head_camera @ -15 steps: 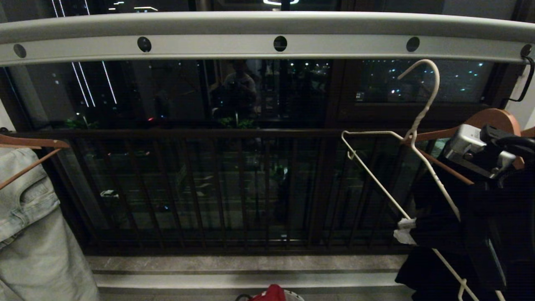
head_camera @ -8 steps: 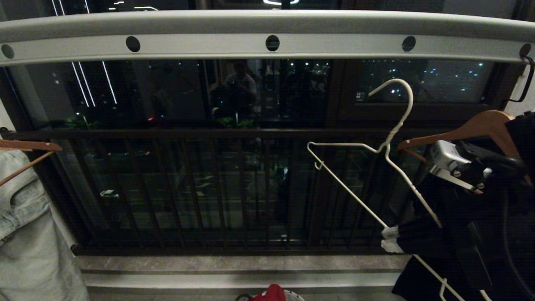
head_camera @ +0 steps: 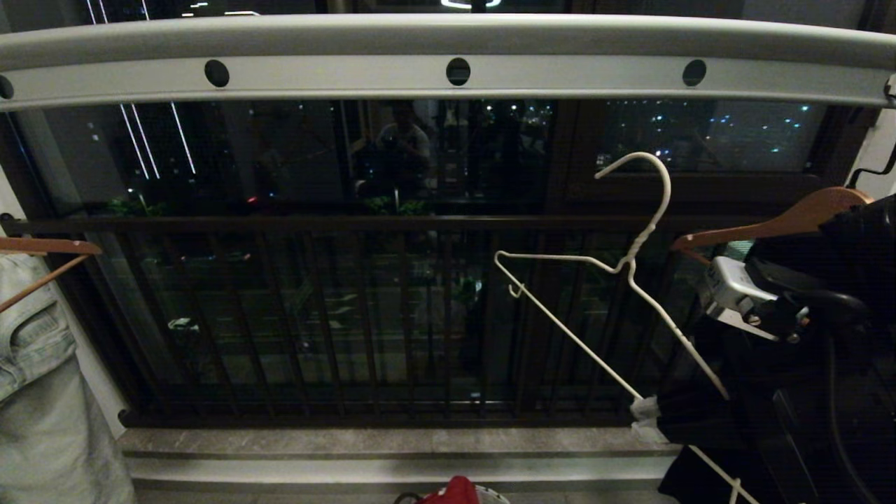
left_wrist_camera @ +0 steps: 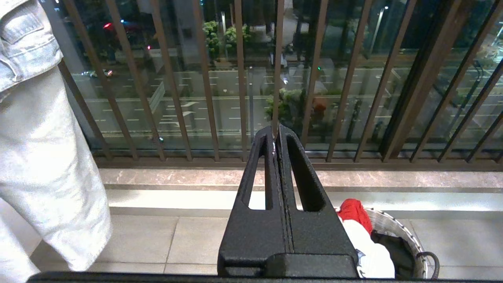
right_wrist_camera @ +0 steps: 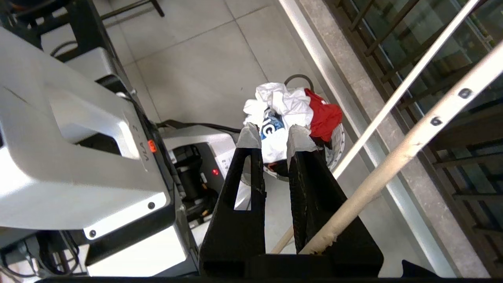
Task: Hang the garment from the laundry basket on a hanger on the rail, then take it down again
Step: Pick up clothes from the basket
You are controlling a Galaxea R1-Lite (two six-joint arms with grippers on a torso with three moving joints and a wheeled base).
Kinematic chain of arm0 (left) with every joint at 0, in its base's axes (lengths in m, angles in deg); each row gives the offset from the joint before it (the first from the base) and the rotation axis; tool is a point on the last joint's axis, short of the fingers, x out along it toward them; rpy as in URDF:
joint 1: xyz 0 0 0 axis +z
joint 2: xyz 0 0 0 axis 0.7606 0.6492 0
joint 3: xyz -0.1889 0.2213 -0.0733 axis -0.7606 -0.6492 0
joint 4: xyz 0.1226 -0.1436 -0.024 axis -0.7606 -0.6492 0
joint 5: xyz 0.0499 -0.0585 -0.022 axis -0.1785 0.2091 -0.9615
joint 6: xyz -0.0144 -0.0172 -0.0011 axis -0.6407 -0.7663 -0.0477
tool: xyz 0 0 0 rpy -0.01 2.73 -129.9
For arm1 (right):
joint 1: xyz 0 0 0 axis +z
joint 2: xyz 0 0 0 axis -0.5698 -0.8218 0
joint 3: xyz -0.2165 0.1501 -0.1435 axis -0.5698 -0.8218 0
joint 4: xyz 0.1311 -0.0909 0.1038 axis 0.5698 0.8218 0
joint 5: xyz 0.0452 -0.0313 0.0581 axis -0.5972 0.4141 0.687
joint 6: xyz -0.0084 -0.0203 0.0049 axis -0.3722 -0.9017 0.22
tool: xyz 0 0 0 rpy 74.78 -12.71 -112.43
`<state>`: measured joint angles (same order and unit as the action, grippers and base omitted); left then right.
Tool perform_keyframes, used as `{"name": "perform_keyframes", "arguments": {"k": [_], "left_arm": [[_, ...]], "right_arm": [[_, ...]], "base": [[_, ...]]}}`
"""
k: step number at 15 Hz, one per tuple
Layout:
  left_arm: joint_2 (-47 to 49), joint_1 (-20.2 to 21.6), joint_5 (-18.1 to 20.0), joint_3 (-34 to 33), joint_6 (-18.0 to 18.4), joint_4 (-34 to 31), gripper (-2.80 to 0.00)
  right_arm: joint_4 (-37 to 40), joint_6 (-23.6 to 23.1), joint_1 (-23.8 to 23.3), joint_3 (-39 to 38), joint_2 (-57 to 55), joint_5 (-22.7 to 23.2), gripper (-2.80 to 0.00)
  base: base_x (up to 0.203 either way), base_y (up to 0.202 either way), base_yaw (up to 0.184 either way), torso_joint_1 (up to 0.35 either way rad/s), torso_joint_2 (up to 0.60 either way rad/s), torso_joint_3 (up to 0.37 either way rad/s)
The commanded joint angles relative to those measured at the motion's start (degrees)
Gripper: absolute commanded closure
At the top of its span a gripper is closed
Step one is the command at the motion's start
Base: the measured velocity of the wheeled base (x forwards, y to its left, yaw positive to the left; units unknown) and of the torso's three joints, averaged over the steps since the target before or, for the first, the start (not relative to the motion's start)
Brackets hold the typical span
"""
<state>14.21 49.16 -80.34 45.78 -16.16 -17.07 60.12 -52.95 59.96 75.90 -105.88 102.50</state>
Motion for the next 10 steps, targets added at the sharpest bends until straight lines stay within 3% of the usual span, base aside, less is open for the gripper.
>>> {"name": "perform_keyframes", "arguments": {"k": [1, 7, 10], "left_arm": [[0.0, 0.0, 0.0, 0.0, 0.0, 0.0, 0.0], [0.0, 0.0, 0.0, 0.0, 0.0, 0.0, 0.0], [0.0, 0.0, 0.0, 0.0, 0.0, 0.0, 0.0]], "right_arm": [[0.0, -0.7, 0.1, -0.5, -0.1, 0.3, 0.0], [0.0, -1.1, 0.1, -0.9, 0.5, 0.8, 0.0], [0.0, -1.2, 0.1, -1.2, 0.7, 0.6, 0.0]], "base": [[0.0, 0.0, 0.0, 0.0, 0.0, 0.0], [0.0, 0.0, 0.0, 0.0, 0.0, 0.0], [0.0, 0.0, 0.0, -0.092, 0.18, 0.097]]}}
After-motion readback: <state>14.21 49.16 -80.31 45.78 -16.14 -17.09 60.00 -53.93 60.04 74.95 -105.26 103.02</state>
